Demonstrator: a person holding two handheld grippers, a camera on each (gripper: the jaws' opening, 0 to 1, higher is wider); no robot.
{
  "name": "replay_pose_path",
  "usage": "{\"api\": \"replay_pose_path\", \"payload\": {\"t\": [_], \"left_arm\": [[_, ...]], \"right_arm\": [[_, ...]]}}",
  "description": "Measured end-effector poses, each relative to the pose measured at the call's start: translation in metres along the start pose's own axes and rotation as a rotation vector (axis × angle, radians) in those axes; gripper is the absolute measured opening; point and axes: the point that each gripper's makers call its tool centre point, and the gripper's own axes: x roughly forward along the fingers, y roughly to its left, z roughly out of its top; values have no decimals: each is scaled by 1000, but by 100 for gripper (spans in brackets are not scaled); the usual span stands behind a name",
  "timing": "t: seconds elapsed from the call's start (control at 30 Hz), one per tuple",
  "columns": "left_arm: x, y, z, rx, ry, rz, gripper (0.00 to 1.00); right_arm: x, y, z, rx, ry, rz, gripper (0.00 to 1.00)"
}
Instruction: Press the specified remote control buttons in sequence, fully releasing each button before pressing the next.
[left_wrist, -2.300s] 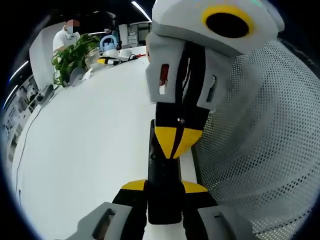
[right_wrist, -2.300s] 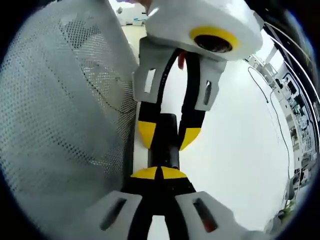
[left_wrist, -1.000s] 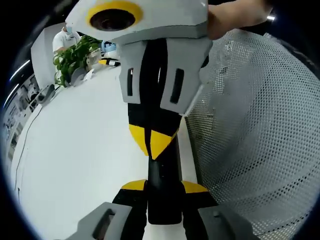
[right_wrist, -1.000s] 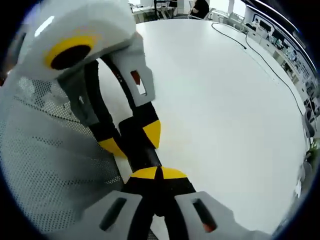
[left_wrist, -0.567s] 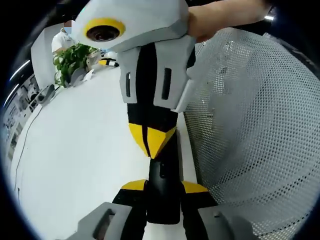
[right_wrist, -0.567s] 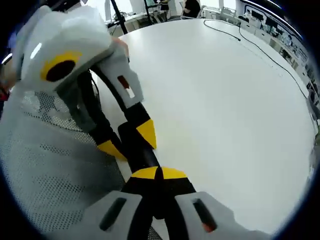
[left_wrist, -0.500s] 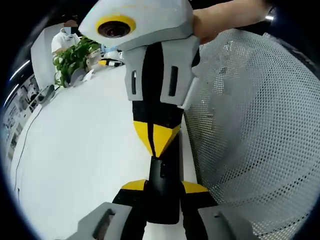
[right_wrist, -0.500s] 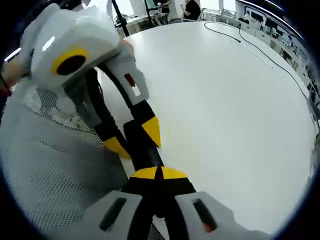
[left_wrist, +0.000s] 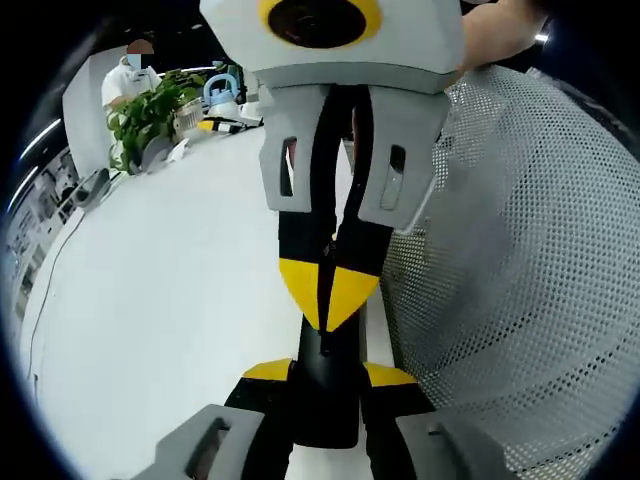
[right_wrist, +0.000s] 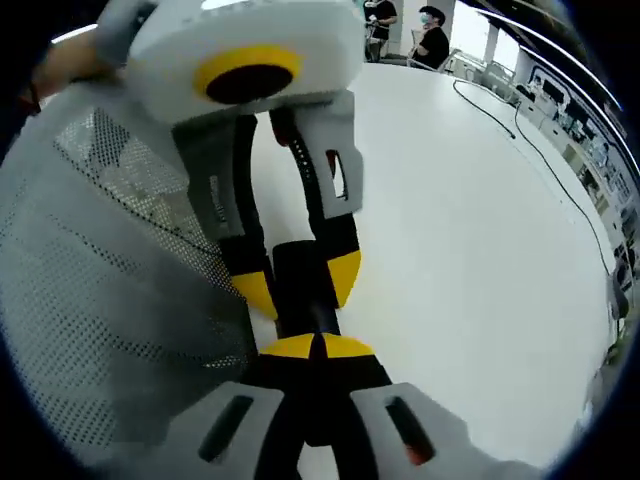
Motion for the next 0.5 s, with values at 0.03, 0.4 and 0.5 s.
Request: {"api": "replay_pose_path", "payload": {"t": [0.03,0.4,0.5], "left_arm": [[0,0,0,-5,-2,-1,26],[0,0,1,-20,-8,-7,26],[0,0,1,-16,-9,-5,26]], "right_arm": [[0,0,-1,-35,10,3,0],[3,2,1,-226,47,-21,0],[2,1,1,-202,26,-19,0]]}}
